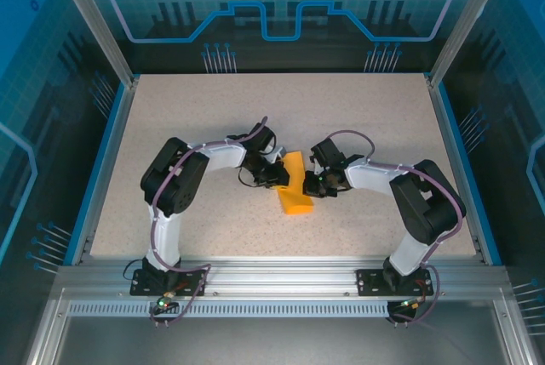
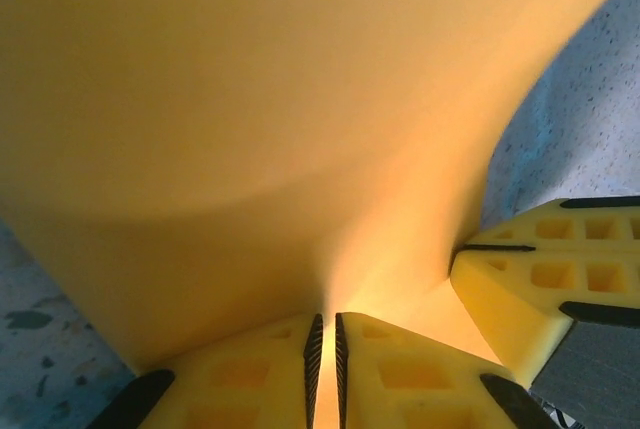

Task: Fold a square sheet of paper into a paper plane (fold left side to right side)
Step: First fold the square sheet of paper in half at the center of the table.

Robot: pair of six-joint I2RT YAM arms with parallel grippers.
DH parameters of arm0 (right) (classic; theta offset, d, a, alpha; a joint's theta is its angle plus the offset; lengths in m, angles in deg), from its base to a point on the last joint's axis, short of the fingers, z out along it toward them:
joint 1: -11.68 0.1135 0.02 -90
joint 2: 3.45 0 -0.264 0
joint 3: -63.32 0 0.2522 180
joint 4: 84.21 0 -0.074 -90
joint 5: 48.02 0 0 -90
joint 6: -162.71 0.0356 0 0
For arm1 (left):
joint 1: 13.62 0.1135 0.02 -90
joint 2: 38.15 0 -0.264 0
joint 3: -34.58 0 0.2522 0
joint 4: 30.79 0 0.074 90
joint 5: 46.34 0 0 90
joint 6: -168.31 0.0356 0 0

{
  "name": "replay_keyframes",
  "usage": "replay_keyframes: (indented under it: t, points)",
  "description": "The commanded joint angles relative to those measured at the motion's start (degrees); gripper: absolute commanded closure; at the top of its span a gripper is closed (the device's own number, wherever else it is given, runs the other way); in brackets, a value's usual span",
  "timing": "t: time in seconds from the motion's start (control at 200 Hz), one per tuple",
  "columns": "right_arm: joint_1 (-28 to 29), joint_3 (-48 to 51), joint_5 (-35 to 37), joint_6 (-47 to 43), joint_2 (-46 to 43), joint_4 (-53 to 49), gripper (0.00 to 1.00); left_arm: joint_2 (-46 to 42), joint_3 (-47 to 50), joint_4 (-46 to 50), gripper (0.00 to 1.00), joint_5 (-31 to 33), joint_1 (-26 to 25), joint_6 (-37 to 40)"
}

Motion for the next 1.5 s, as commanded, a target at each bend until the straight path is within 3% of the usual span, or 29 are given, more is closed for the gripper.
replay_keyframes:
  t: [0.0, 0.45, 0.68, 1.04, 1.496]
  points:
    - [0.58, 2.70, 2.95, -1.00, 2.26, -7.15, 1.00, -0.36, 2.94, 2.84, 0.81, 4.31, 2.96, 1.59]
    - [0.47, 3.14, 2.73, -1.16, 1.77, -7.06, 1.00, -5.20, 2.89, 2.49, 0.81, 2.95, 7.30, 2.89]
    - [0.50, 3.04, 2.98, -1.33, 1.32, -7.35, 1.00, -9.95, 6.03, -4.47, 0.84, -2.87, 7.14, 1.04]
    - [0.57, 2.97, 2.76, -1.38, 1.73, -7.23, 1.00, -2.30, 0.34, -6.30, 0.85, -6.37, 3.55, 0.44]
    - [0.54, 2.70, 3.48, -1.98, 2.05, -8.68, 1.00, 2.78, -1.31, -6.16, 0.87, -0.38, 3.81, 1.33]
